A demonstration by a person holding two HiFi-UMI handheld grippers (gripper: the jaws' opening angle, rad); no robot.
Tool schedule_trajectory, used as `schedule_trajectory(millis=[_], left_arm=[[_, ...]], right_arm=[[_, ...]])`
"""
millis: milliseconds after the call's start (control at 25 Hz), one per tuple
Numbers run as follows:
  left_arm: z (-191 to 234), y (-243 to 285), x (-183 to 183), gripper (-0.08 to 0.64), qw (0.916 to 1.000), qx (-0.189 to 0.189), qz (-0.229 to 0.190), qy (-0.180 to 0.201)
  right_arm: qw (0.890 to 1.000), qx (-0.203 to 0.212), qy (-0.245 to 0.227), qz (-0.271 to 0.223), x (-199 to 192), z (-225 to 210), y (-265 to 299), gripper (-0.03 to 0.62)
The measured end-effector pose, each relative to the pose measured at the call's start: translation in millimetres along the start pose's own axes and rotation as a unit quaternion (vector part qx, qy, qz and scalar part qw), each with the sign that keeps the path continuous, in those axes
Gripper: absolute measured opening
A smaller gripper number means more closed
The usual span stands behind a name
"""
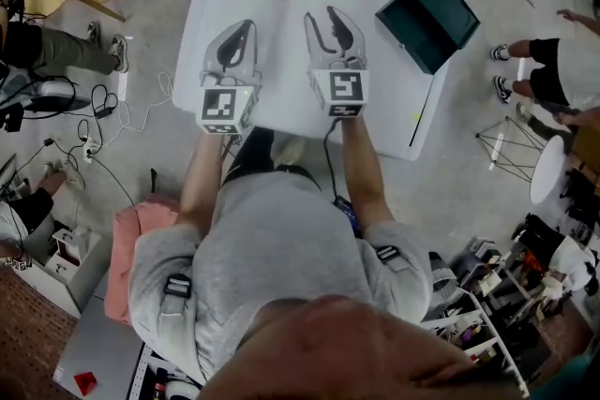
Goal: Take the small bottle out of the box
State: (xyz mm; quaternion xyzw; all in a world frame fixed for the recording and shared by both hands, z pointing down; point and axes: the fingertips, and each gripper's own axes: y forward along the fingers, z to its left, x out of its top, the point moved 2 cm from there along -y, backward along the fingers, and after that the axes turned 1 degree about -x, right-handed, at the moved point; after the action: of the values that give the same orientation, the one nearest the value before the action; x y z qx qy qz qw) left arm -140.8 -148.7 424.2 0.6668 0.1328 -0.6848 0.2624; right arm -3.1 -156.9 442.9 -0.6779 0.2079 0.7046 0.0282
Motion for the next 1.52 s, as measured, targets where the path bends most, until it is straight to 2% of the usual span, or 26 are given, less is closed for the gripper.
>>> schedule_trajectory(millis=[560,920,1520], left_arm=[[-46,-56,19,0.011,0.9992,-0.022,-0.029,0.018],[-82,-97,15,0.011,0.9985,-0.04,-0.025,0.028],[-152,-140,16,0.011,0.9942,-0.094,-0.036,0.038]], right_arm=[[0.998,-0.046,-0.013,-0.027,6,4,-92,0.129],[0.997,-0.069,-0.011,-0.035,0,12,-154,0.106],[0.988,-0.152,-0.003,-0.033,-24,2,-262,0.034]])
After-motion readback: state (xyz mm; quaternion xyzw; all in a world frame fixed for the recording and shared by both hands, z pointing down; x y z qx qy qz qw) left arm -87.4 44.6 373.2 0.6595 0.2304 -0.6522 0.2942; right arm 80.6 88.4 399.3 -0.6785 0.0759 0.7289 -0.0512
